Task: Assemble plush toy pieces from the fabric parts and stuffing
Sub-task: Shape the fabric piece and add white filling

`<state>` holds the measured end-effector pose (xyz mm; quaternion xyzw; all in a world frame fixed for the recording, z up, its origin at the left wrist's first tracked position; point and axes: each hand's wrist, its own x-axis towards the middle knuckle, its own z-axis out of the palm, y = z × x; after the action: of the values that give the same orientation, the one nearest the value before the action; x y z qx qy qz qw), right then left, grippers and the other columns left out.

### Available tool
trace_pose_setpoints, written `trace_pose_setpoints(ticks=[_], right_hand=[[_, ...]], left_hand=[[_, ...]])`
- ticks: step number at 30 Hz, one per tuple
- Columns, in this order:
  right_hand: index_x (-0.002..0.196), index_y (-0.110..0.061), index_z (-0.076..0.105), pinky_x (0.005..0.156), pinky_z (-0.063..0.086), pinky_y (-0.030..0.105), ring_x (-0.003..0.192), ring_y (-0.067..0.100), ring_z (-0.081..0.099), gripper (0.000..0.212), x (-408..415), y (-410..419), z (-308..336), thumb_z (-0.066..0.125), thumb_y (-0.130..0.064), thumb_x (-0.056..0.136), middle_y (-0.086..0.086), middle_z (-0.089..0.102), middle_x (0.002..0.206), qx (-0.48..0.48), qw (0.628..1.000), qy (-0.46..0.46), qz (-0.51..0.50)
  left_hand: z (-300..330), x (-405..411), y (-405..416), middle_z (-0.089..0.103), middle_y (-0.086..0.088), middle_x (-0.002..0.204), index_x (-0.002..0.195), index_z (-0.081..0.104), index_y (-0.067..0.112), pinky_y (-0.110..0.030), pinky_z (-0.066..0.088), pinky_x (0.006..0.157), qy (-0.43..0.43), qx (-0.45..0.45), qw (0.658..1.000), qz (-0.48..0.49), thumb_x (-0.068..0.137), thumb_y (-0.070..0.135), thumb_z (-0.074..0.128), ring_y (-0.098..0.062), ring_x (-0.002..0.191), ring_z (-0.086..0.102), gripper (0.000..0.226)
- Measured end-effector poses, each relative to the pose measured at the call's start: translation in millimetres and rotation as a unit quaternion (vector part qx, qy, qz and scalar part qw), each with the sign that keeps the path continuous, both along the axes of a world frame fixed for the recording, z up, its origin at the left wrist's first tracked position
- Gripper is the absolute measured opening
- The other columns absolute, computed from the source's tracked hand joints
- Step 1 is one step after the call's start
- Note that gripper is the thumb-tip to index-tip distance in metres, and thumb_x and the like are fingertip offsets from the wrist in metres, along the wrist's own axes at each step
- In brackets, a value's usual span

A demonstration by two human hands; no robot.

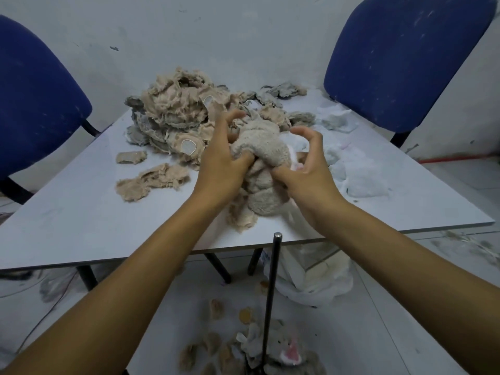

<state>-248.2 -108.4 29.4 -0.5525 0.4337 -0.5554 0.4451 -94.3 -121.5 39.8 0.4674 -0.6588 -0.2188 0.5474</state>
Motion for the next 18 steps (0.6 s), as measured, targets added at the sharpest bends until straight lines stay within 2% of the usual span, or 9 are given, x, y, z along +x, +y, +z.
trace_pose_setpoints(ticks=[3, 6, 8, 9, 11, 13, 15, 16, 18], right_hand=[[0.132, -0.029, 0.04, 0.08, 0.061, 0.046, 0.099, 0.023, 0.07, 0.054, 13.5, -4.6, -7.4, 0.069, -0.01, 0.091, 0.01, 0.064, 0.118, 0.092, 0.992, -0.049, 0.072], [0.136, -0.016, 0.047, 0.089, 0.058, 0.051, 0.109, 0.03, 0.068, 0.047, 17.0, -6.8, -4.4, 0.06, 0.0, 0.094, 0.014, 0.068, 0.119, 0.069, 0.993, -0.077, 0.061], [0.139, -0.018, 0.049, 0.094, 0.056, 0.047, 0.111, 0.024, 0.066, 0.052, 9.6, -7.1, 7.3, 0.058, 0.002, 0.092, 0.008, 0.068, 0.121, -0.002, 1.0, 0.0, 0.011], [0.14, -0.02, 0.05, 0.095, 0.055, 0.045, 0.111, 0.02, 0.066, 0.052, 4.7, -6.8, 15.5, 0.059, -0.001, 0.092, 0.005, 0.067, 0.121, -0.041, 0.998, 0.055, -0.013], [0.132, -0.02, 0.054, 0.089, 0.057, 0.039, 0.106, 0.014, 0.066, 0.044, -5.2, -6.2, 33.5, 0.062, -0.005, 0.091, -0.001, 0.067, 0.116, -0.117, 0.985, 0.118, -0.054], [0.116, -0.025, 0.054, 0.078, 0.058, 0.028, 0.096, 0.007, 0.066, 0.032, -14.6, -5.0, 52.8, 0.068, -0.013, 0.09, -0.008, 0.065, 0.106, -0.192, 0.969, 0.126, -0.095], [0.106, -0.028, 0.053, 0.076, 0.058, 0.027, 0.091, 0.006, 0.066, 0.027, -24.8, -6.2, 69.6, 0.073, -0.026, 0.088, -0.012, 0.065, 0.099, -0.231, 0.953, 0.145, -0.131], [0.103, -0.027, 0.056, 0.076, 0.058, 0.03, 0.088, 0.005, 0.066, 0.024, -30.0, -7.8, 74.9, 0.074, -0.032, 0.088, -0.014, 0.065, 0.095, -0.23, 0.95, 0.162, -0.137], [0.099, -0.022, 0.064, 0.076, 0.058, 0.034, 0.081, 0.004, 0.065, 0.021, -38.6, -9.3, 78.5, 0.073, -0.038, 0.088, -0.014, 0.066, 0.088, -0.219, 0.948, 0.19, -0.134]], left_hand=[[2.4, -7.6, -0.6, 0.054, 0.009, 0.099, 0.124, 0.043, 0.032, -0.024, 0.046, 0.063, 0.007, -0.053, 0.994, 0.091, 0.085, 0.005, 0.065, -0.016, 0.085, 0.061, 0.052], [8.3, -11.0, 1.0, 0.056, -0.006, 0.116, 0.133, 0.038, 0.03, -0.024, 0.05, 0.066, 0.011, -0.037, 0.999, 0.018, 0.074, 0.001, 0.068, -0.02, 0.093, 0.062, 0.072], [18.3, -11.5, 2.4, 0.047, -0.015, 0.135, 0.143, 0.031, 0.027, -0.028, 0.055, 0.075, 0.055, -0.013, 0.997, -0.061, 0.068, -0.004, 0.065, -0.023, 0.107, 0.06, 0.088], [24.5, -11.5, 2.8, 0.042, -0.016, 0.142, 0.146, 0.027, 0.027, -0.032, 0.056, 0.085, 0.074, -0.002, 0.993, -0.09, 0.065, -0.004, 0.065, -0.024, 0.117, 0.057, 0.094], [36.8, -10.2, 1.9, 0.041, -0.012, 0.145, 0.148, 0.025, 0.025, -0.039, 0.052, 0.099, 0.119, 0.025, 0.98, -0.156, 0.065, -0.003, 0.067, -0.024, 0.127, 0.053, 0.097], [47.2, -10.4, 1.5, 0.056, -0.009, 0.13, 0.14, 0.04, 0.017, -0.036, 0.053, 0.094, 0.168, 0.053, 0.963, -0.204, 0.074, 0.003, 0.07, -0.02, 0.117, 0.06, 0.073], [55.5, -14.8, 3.6, 0.065, -0.009, 0.113, 0.123, 0.052, 0.008, -0.037, 0.056, 0.088, 0.168, 0.044, 0.967, -0.189, 0.088, 0.009, 0.068, -0.02, 0.105, 0.066, 0.039], [56.8, -16.4, 3.5, 0.066, -0.01, 0.109, 0.118, 0.054, 0.005, -0.038, 0.057, 0.087, 0.158, 0.032, 0.971, -0.174, 0.091, 0.009, 0.067, -0.022, 0.102, 0.067, 0.031], [56.2, -17.0, 3.6, 0.068, -0.011, 0.104, 0.116, 0.056, 0.0, -0.038, 0.058, 0.084, 0.149, 0.031, 0.974, -0.167, 0.089, 0.004, 0.068, -0.024, 0.098, 0.069, 0.03]])
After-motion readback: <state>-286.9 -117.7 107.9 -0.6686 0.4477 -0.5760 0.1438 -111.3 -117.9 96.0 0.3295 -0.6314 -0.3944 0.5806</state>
